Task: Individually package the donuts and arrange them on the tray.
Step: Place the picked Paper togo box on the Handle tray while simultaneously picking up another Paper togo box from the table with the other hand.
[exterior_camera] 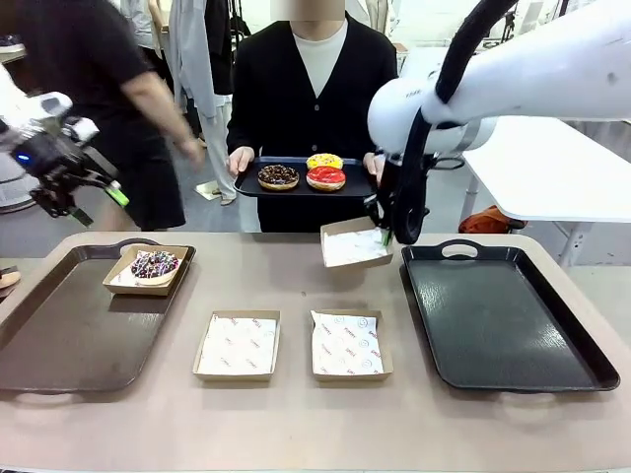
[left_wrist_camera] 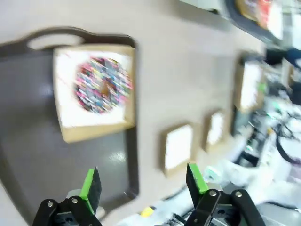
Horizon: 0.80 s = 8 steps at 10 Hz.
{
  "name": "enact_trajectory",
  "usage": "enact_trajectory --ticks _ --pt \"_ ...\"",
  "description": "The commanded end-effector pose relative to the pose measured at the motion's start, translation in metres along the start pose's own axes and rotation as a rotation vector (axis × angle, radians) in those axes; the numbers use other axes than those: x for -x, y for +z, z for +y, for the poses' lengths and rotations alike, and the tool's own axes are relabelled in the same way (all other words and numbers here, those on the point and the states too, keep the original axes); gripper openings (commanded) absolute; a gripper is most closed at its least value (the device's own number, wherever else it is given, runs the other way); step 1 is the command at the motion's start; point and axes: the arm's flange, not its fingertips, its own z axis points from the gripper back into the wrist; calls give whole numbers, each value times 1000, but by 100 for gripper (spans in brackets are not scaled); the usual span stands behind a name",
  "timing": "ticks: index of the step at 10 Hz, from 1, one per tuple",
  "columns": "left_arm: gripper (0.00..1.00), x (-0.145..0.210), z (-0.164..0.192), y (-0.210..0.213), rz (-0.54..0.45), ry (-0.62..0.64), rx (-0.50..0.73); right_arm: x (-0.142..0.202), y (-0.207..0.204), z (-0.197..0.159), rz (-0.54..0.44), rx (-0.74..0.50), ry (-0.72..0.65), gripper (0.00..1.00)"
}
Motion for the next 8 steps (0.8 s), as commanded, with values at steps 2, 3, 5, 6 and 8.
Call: enact_trajectory --ticks 2,3,5,6,8 --pt "94 65 52 50 41 -33 365 8 28 -14 16 -32 -10 0" --pt "94 80 71 62 23 -40 452 4 36 -17 17 -26 -12 0" --pt "94 112 103 76 3 -22 585 0 43 -15 28 -22 -26 0" --pt "94 124 115 78 -27 -13 615 -2 43 -14 33 -16 -29 0" --pt "94 127 138 85 -50 62 640 -9 41 -12 42 -20 -42 0"
